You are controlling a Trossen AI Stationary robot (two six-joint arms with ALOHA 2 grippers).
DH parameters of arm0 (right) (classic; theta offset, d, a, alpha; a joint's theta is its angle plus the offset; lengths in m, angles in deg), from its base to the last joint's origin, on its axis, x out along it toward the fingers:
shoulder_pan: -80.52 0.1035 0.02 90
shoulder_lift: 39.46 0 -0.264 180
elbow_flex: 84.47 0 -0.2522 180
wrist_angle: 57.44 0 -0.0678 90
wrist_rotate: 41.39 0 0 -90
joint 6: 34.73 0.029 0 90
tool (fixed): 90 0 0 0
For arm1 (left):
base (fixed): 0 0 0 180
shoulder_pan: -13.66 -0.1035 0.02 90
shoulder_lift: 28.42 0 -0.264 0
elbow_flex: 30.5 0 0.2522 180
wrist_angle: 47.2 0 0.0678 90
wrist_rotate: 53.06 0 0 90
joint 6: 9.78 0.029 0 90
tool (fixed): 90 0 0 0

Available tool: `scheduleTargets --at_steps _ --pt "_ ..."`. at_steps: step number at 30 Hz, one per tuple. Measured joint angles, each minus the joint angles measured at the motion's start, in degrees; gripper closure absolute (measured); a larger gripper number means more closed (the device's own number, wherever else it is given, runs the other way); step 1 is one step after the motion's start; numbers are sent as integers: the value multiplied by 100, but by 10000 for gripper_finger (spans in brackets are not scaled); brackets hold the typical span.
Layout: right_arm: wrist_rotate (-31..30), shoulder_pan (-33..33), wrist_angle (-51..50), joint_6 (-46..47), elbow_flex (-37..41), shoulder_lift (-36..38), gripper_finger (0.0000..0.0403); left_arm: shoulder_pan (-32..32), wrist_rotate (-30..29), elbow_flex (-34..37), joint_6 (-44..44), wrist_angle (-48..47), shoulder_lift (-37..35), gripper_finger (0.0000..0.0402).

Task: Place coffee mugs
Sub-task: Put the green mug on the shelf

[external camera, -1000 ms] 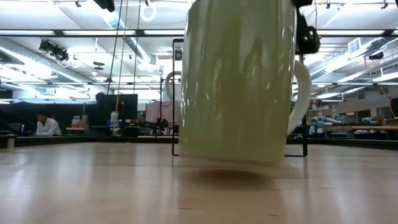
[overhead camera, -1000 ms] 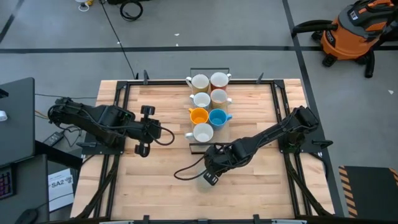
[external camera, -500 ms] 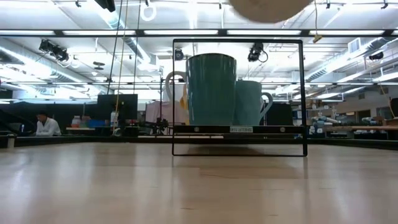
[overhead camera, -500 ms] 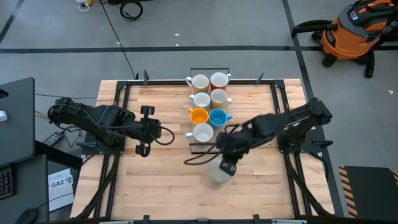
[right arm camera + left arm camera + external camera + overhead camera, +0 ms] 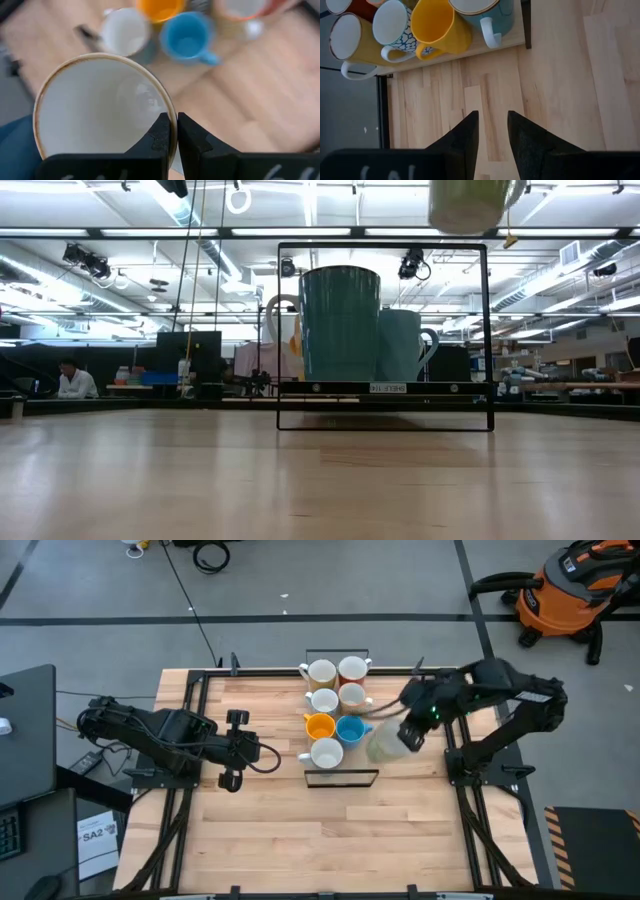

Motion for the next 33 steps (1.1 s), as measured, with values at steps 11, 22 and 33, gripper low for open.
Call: scheduleTargets --at_steps 11,22,33 --pt "-447 -1105 161 -917 708 317 377 -2 0 0 -4 11 -2 292" --pt "480 -1229 1373 -1002 2409 342 376 -2 -2 0 -147 11 -2 292" --pt "941 -1225 2225 -961 3217 340 376 0 0 0 -146 27 -2 292"
